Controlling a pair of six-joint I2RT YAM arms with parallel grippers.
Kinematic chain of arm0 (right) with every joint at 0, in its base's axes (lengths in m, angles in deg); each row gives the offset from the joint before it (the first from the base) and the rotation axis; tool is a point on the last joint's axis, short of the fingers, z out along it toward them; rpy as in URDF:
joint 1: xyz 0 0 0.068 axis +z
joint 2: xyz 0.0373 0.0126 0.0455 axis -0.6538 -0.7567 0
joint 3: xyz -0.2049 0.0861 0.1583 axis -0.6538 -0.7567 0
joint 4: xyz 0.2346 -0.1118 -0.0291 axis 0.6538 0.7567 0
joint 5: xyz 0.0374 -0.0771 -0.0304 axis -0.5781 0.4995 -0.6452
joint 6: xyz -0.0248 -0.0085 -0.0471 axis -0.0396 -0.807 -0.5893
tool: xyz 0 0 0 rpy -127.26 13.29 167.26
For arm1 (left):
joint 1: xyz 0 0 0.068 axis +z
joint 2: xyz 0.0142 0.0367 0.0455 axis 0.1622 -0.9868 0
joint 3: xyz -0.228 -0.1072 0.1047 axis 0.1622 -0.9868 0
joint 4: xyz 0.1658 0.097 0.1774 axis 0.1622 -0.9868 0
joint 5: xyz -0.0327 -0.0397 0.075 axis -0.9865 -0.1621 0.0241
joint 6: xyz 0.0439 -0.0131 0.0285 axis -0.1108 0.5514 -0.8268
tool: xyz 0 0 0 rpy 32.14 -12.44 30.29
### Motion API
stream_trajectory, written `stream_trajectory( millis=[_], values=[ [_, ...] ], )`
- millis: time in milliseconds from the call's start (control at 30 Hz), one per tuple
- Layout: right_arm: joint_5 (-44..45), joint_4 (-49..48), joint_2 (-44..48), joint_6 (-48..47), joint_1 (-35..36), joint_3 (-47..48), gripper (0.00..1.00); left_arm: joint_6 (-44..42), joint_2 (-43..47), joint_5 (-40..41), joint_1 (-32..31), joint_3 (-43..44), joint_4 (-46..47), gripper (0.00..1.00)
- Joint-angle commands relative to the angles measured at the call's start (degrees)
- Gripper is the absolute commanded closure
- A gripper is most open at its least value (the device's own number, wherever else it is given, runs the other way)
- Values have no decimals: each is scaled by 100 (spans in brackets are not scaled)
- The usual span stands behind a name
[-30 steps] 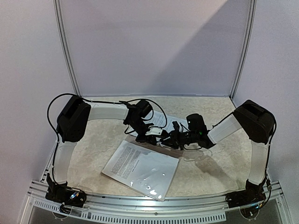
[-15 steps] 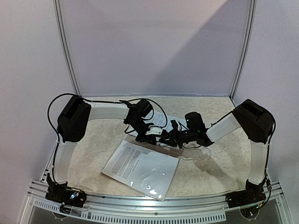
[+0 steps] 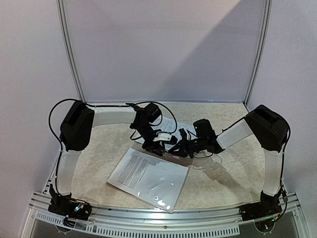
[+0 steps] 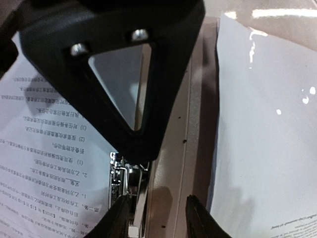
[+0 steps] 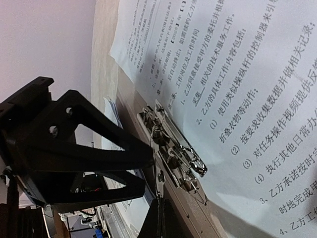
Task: Put the files into the folder
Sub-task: Clamp the folder with files in the spring clip on the folder.
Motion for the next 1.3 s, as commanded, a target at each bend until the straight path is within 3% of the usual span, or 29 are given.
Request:
stream_trajectory(
  millis=[0,100,233,700,1267],
  values=[
    [560,1080,-484,-330,-21,9,100,269,536,-39,51,75,-259,58],
    [638,1217,-563,-496,-27,32,100,492,809,152,169,-281,-273,60],
    [755,1373,-614,-593,-24,60,100,716,878,483,289,-736,-271,70],
    [1707,2097,-825,-824,-22,229,99,512,853,865,271,-2323,744,70],
    [1862,2801,-1527,-1189,-27,682,99,274,794,587,249,-2425,602,70]
  ],
)
